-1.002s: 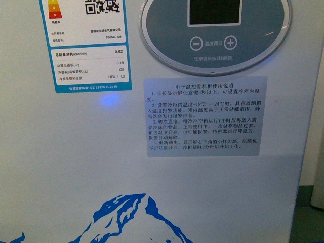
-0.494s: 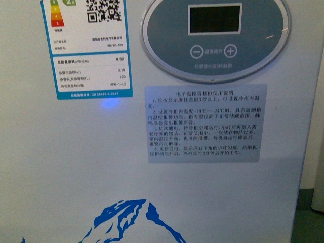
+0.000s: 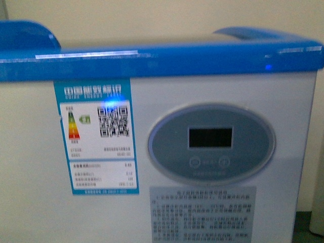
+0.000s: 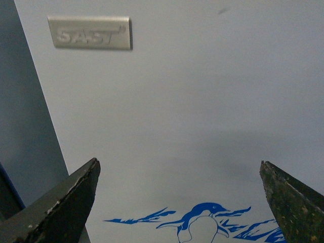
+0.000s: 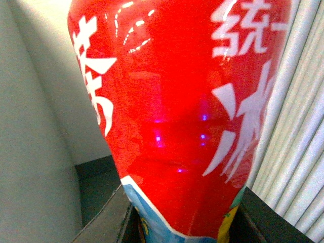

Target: Put drink in fridge

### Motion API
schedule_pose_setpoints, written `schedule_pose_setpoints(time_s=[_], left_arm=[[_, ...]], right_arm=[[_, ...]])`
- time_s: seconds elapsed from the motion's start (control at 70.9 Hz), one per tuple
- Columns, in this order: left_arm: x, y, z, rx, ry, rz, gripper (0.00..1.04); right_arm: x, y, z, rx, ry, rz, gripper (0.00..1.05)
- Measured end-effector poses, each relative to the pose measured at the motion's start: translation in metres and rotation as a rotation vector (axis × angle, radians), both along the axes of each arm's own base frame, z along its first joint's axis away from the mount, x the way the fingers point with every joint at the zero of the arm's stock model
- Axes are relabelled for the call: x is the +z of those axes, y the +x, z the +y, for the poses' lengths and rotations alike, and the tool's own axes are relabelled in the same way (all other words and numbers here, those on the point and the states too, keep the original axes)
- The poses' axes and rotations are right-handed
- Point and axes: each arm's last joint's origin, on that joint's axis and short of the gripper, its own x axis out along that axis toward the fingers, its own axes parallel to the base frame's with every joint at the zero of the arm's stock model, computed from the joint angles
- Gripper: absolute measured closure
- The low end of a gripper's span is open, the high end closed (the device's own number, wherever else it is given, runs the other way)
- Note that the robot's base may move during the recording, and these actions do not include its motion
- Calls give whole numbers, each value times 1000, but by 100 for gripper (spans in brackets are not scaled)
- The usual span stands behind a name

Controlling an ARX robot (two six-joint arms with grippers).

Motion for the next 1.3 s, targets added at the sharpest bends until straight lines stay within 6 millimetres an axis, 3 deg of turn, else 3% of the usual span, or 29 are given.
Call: schedule_pose_setpoints(time_s=[0.875, 0.959, 1.072, 1.115, 1.227, 1.298], left_arm=[[0, 0, 0, 0, 0, 0, 8], [0, 2, 1, -155, -104, 78, 8], [11, 16, 6, -333, -267, 170, 8], [26, 28, 7, -394, -275, 171, 8], [70, 68, 16, -470, -139, 51, 8], [83, 93, 17, -551, 48, -21, 8]], right_arm=[[0, 0, 0, 0, 0, -2, 69], [0, 0, 0, 0, 0, -1, 69], [0, 0, 0, 2, 0, -1, 69], [0, 0, 0, -2, 0, -2, 69], [0, 0, 0, -2, 0, -1, 69], [0, 0, 0, -1, 0, -1, 69]])
